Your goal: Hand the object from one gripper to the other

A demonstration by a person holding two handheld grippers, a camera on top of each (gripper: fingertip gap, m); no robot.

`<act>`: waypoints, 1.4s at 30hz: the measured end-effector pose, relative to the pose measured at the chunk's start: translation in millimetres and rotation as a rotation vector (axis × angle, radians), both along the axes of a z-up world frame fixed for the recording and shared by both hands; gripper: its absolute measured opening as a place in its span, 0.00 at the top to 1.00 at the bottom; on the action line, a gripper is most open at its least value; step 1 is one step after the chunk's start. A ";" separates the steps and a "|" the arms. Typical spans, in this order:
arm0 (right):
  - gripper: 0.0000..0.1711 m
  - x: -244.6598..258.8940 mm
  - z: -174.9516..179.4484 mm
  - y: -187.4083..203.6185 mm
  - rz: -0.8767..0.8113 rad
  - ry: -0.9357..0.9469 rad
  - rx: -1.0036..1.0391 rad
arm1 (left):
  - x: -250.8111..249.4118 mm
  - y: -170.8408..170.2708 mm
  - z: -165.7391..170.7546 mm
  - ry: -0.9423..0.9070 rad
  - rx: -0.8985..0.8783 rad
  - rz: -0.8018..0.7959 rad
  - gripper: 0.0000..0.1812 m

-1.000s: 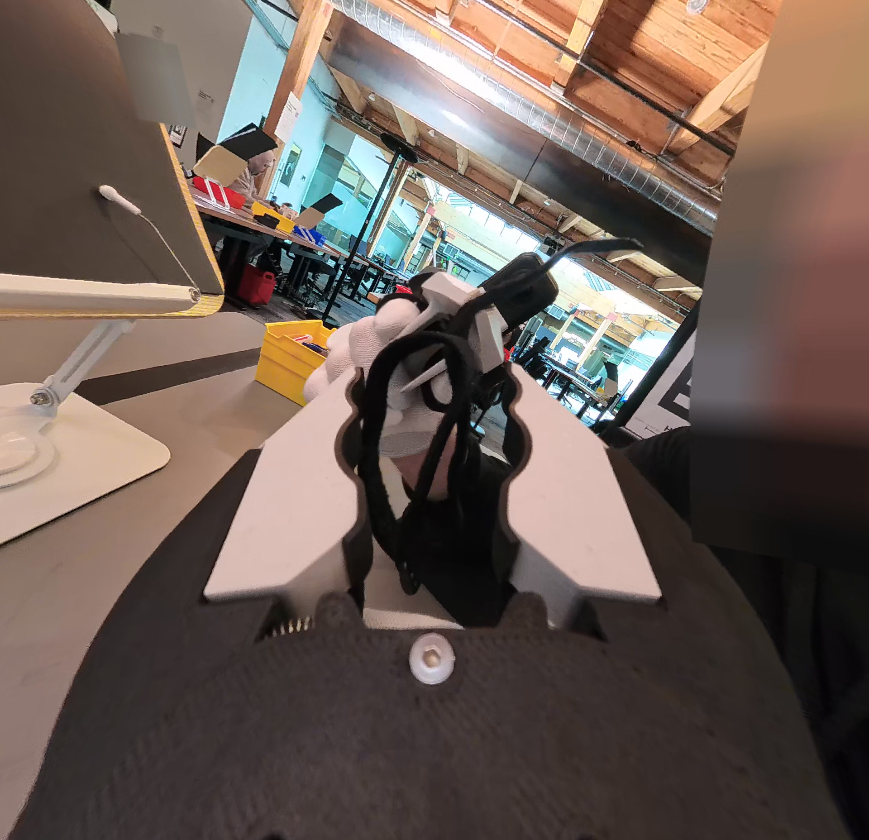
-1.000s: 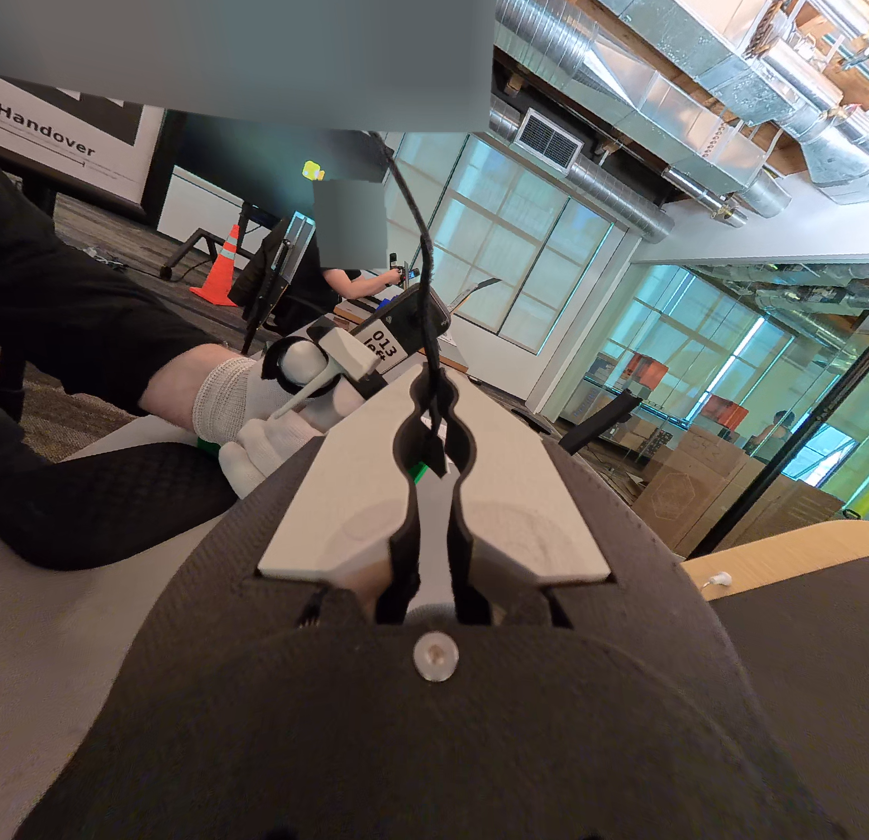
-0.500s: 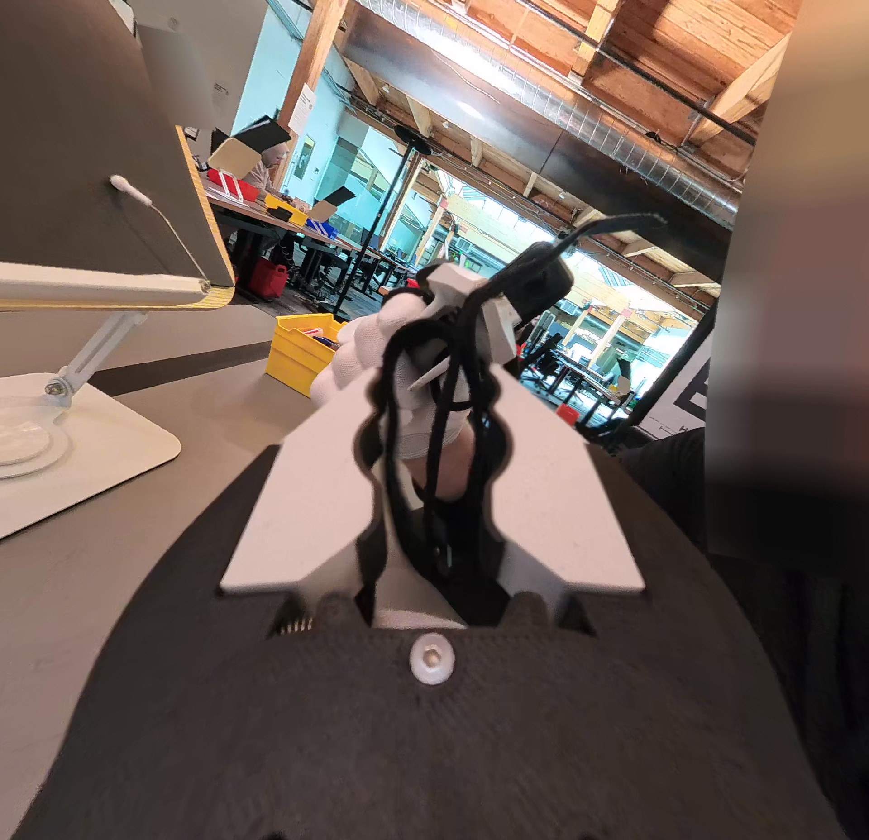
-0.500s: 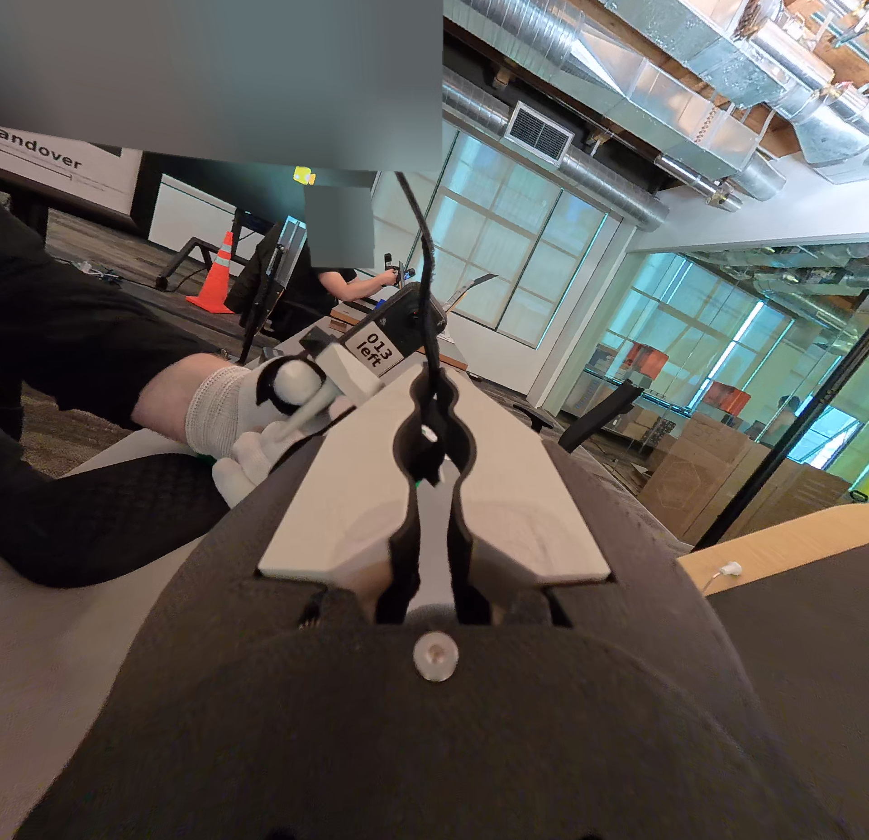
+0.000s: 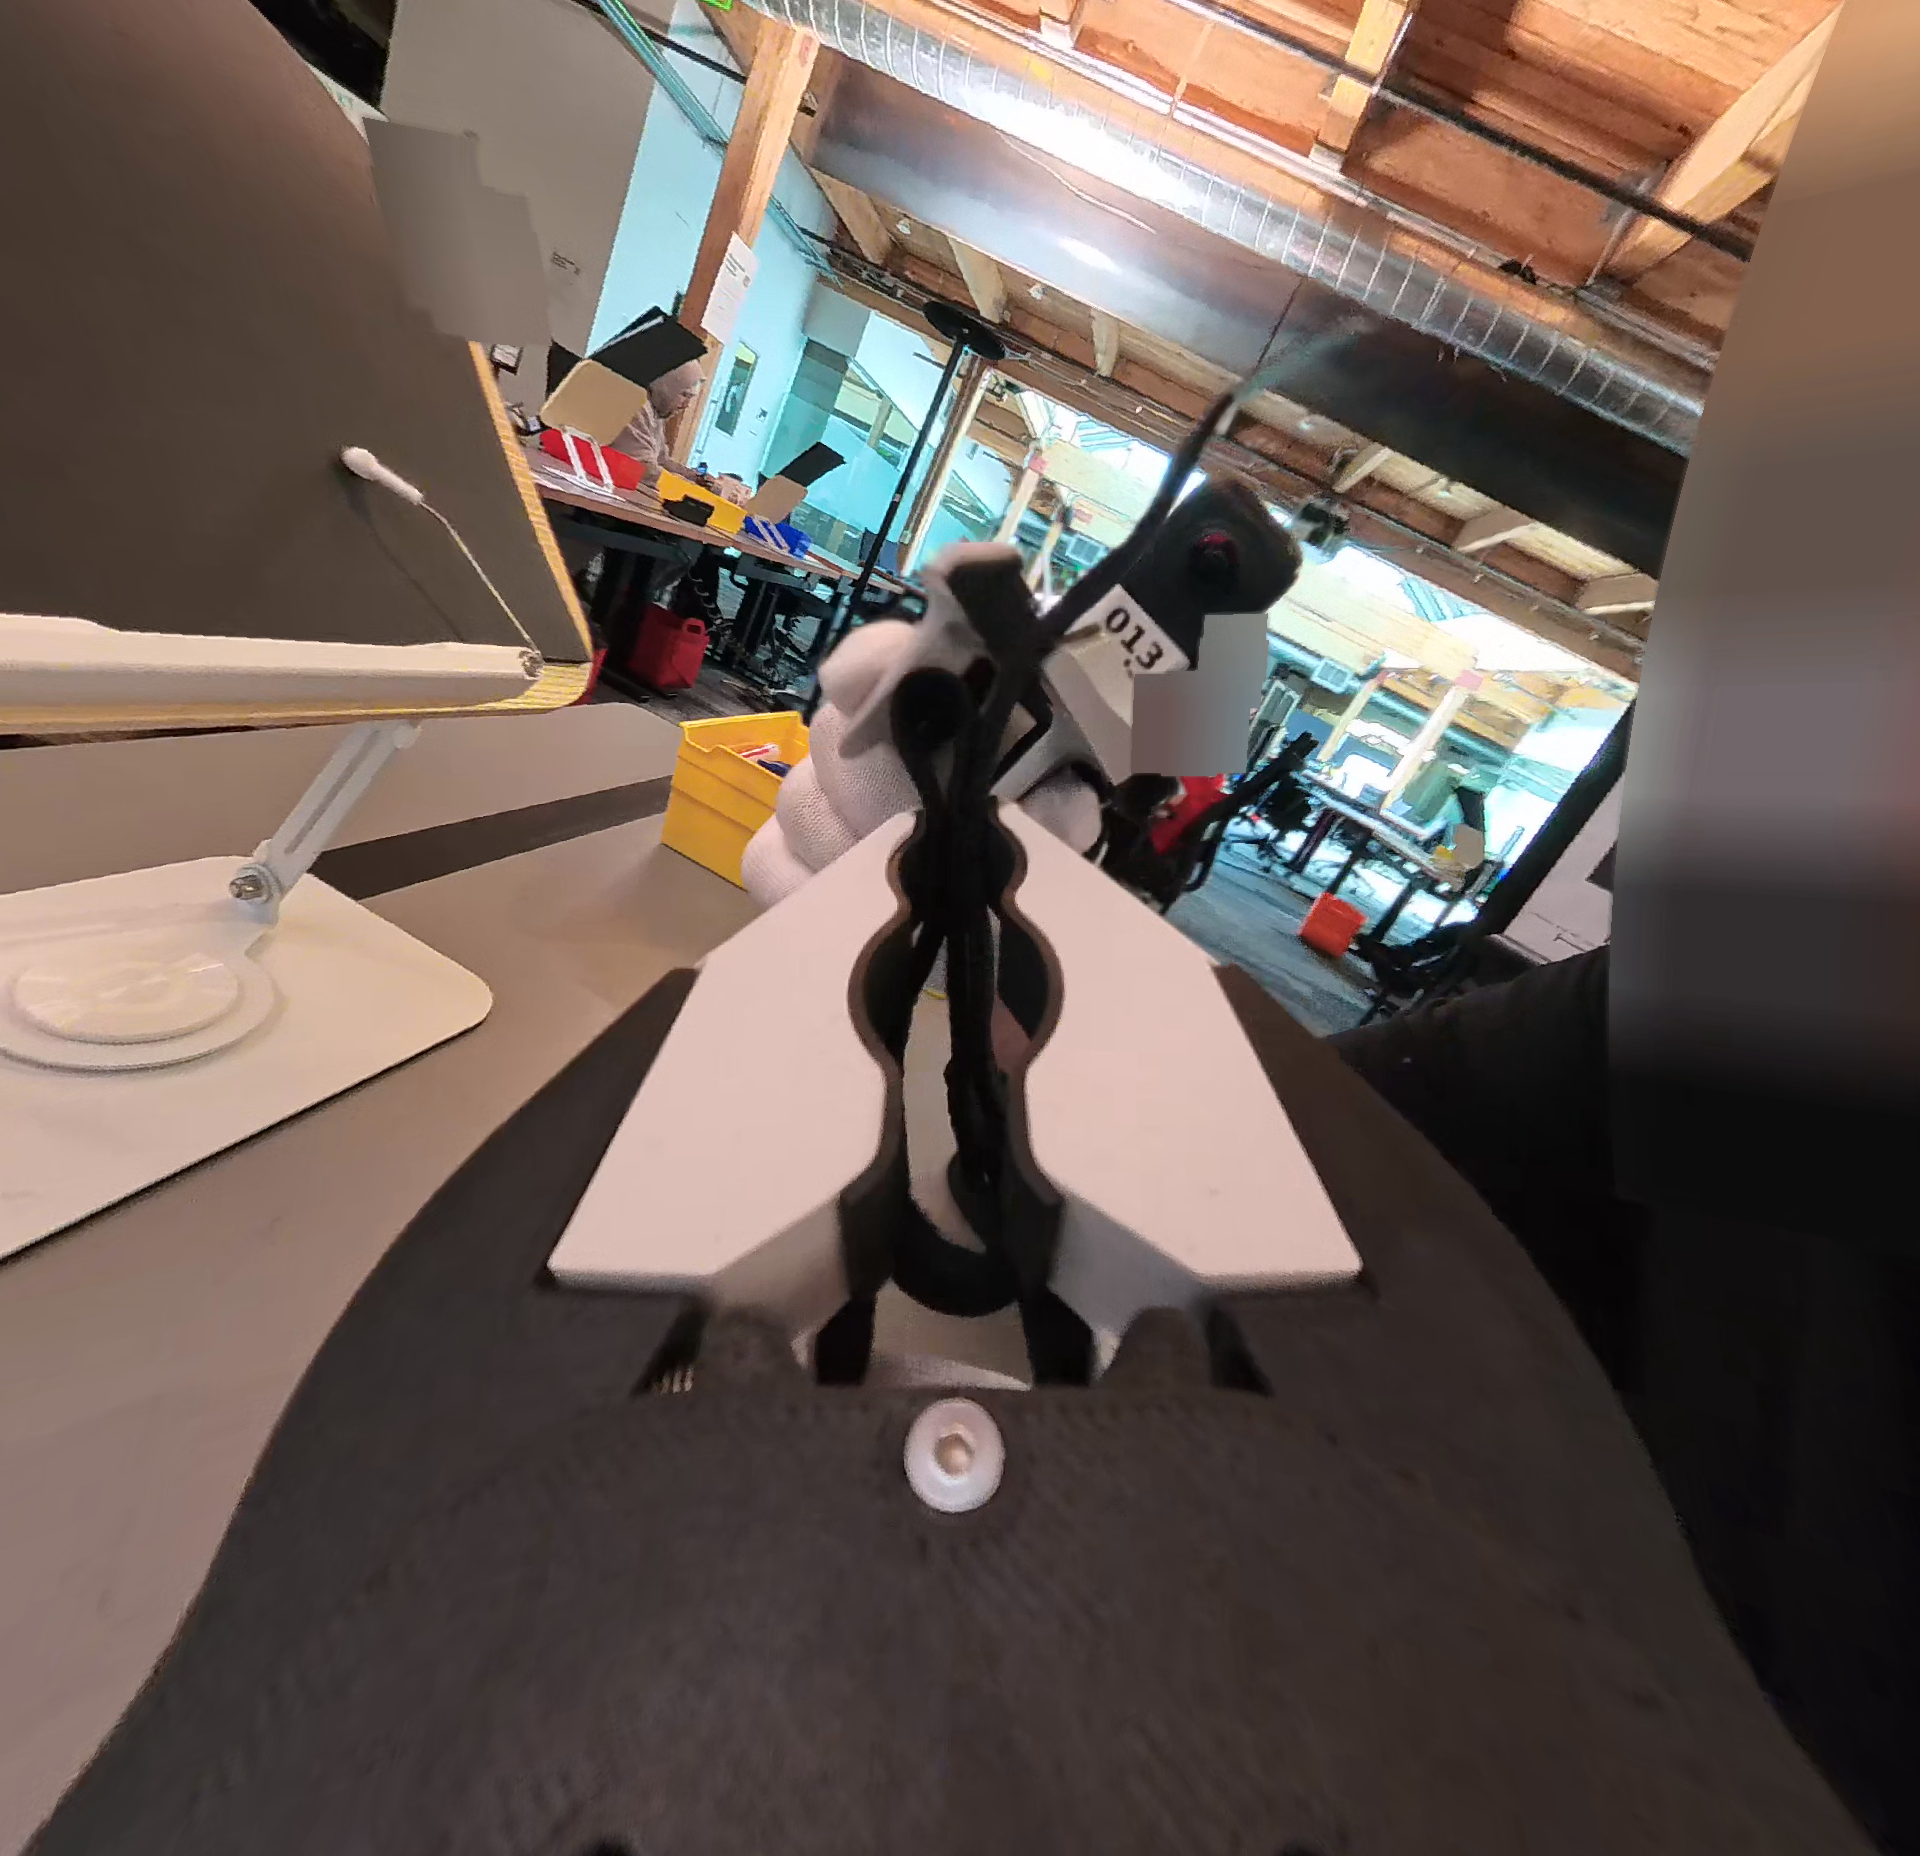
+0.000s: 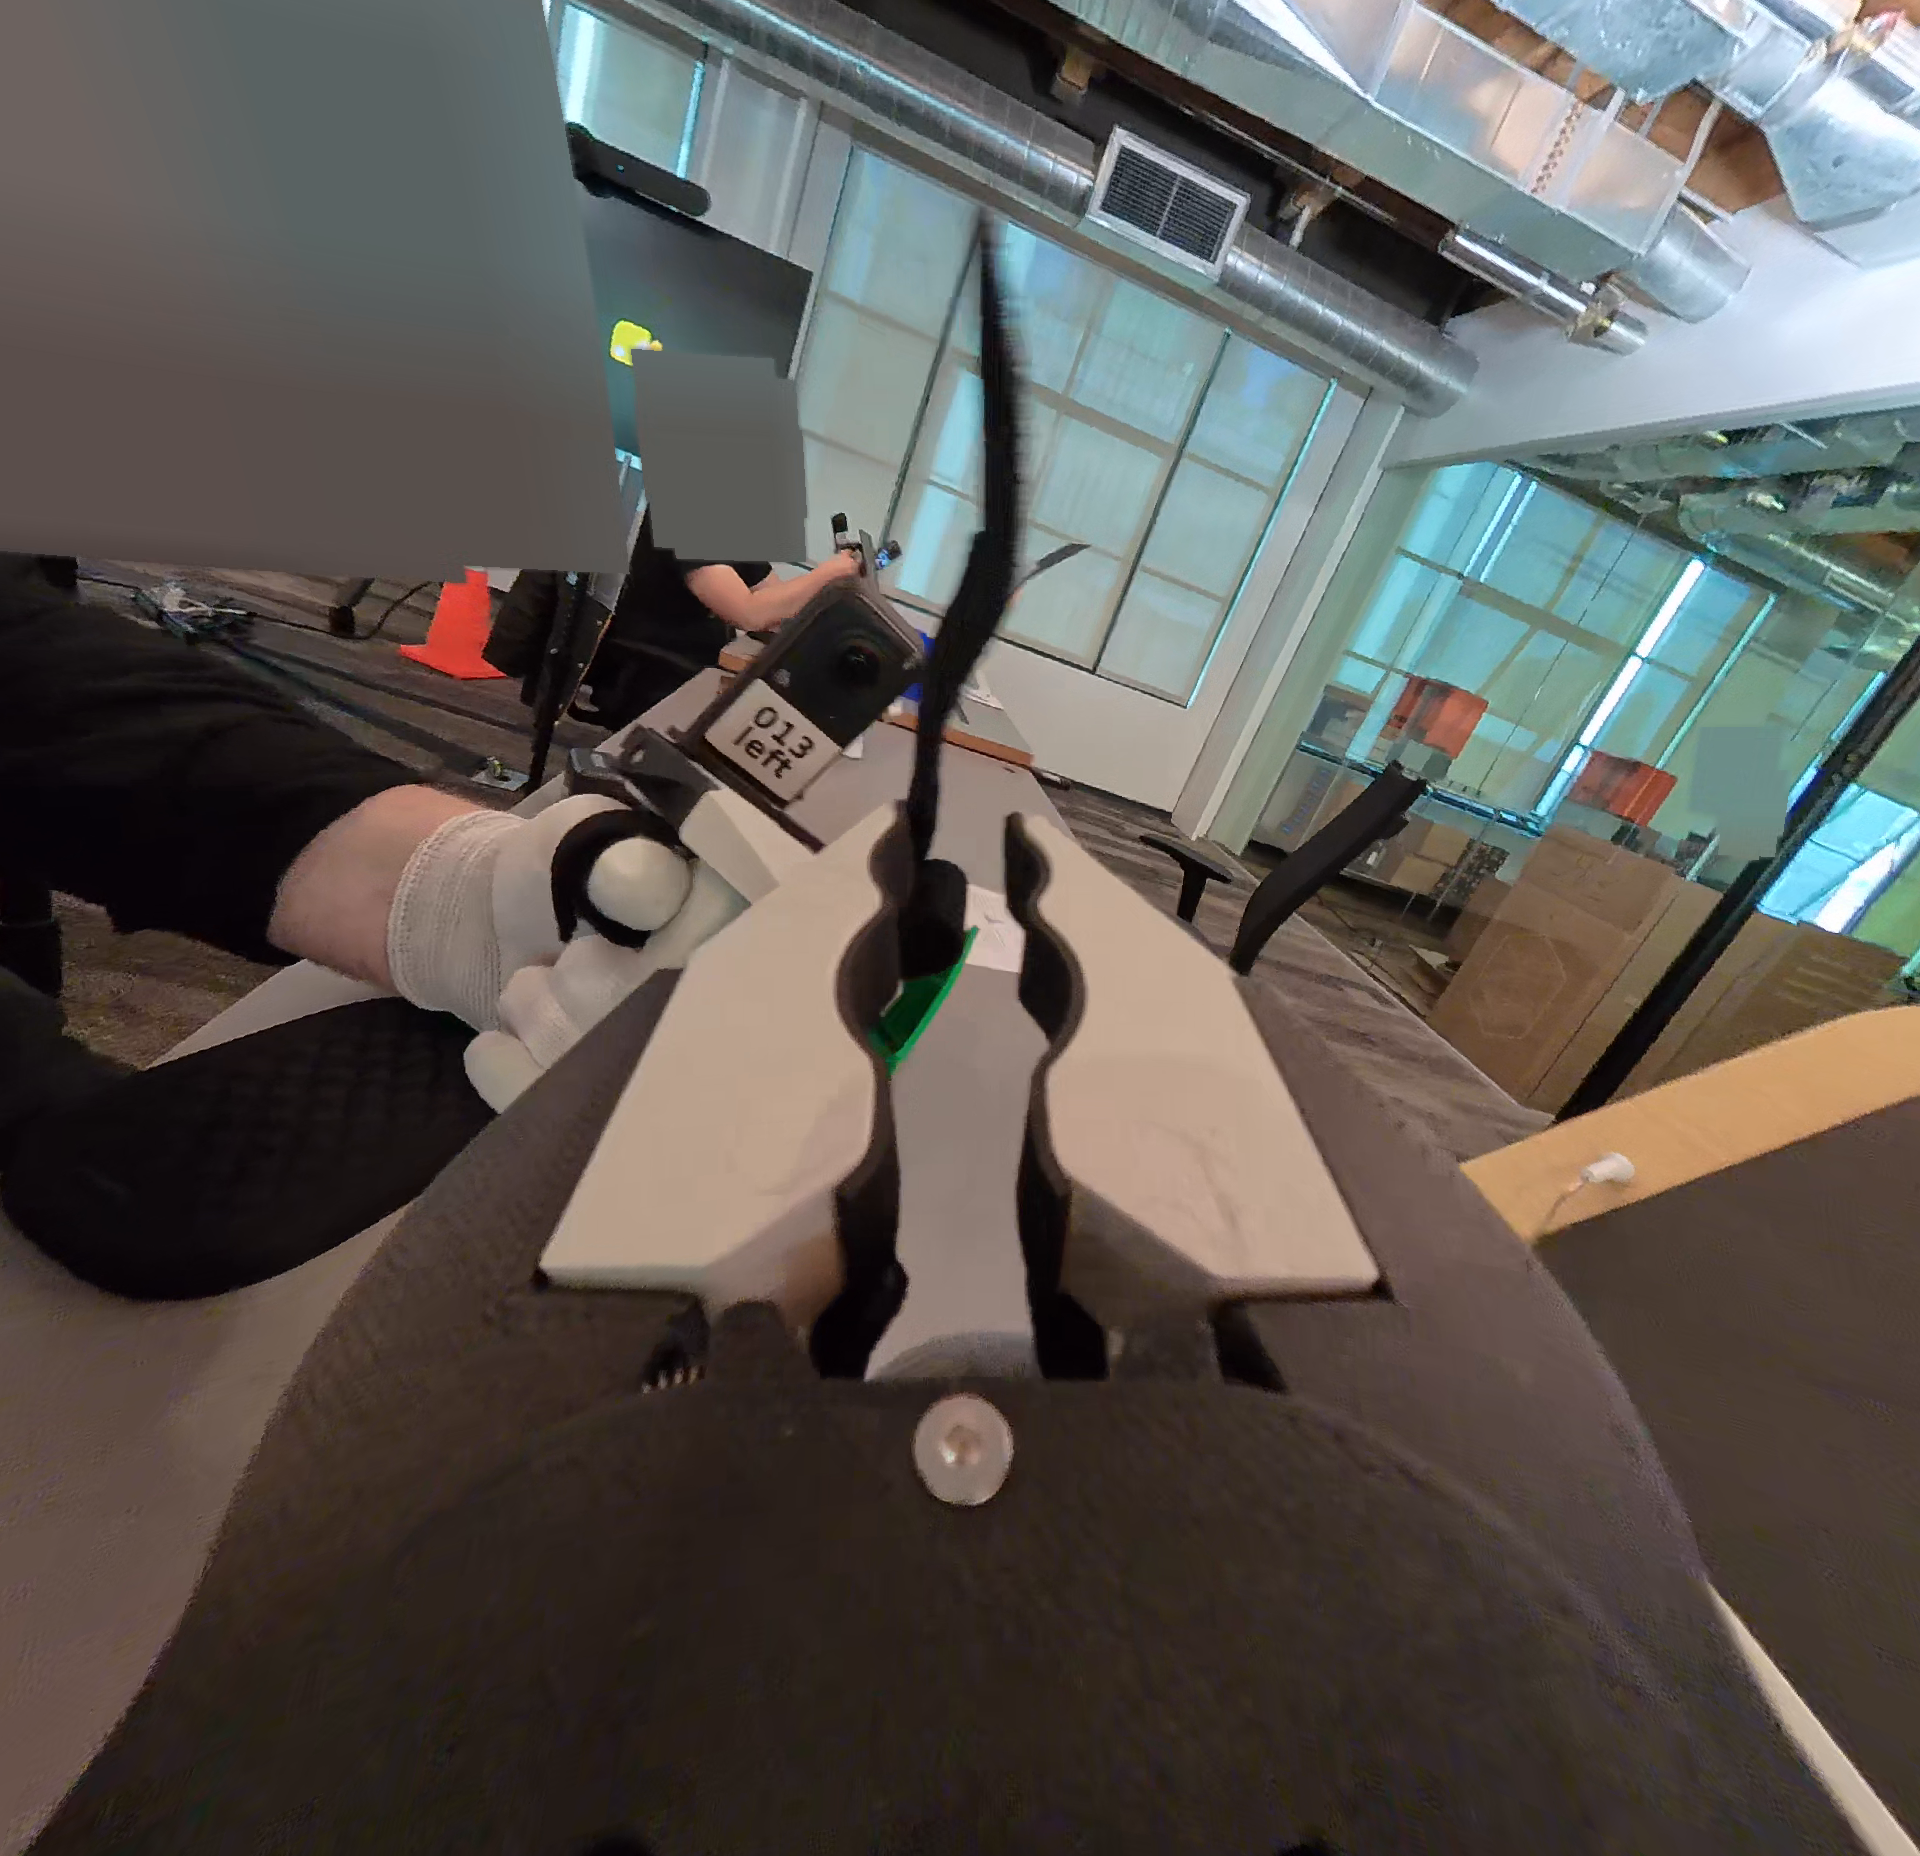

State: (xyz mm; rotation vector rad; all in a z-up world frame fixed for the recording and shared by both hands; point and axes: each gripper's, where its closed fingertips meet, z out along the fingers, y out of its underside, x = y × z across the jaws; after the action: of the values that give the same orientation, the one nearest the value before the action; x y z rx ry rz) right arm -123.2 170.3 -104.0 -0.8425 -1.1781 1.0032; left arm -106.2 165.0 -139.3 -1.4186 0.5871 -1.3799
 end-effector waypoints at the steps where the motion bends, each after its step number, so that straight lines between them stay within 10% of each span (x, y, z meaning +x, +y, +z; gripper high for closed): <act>1: 0.87 0.8 -0.2 3.8 -0.011 -0.009 -0.014 | -0.5 0.7 -0.8 0.014 0.012 0.014 0.96; 6: 0.79 -1.1 -11.8 4.0 0.067 -0.083 -0.114 | -2.4 2.2 -1.2 0.074 0.088 0.067 0.97; 17: 0.97 -7.3 -18.3 -10.1 0.162 -0.104 -0.139 | 0.1 2.6 1.0 0.227 0.237 0.145 0.96; 25: 0.97 1.4 0.0 29.1 -0.047 0.040 -0.228 | -39.9 32.9 14.9 0.710 0.646 0.731 0.71; 30: 0.97 -1.4 2.7 34.9 -0.142 0.085 -0.221 | -29.1 36.1 6.8 0.967 0.749 0.805 0.64; 42: 0.96 -7.6 4.9 23.5 -0.123 0.104 -0.183 | -37.2 51.6 2.1 1.120 0.789 0.928 0.88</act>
State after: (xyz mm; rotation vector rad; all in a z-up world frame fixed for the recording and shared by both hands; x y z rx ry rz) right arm -130.8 193.8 -99.2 -0.9830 -0.9453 1.0510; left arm -143.4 216.6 -137.2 -1.3659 0.8539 0.4581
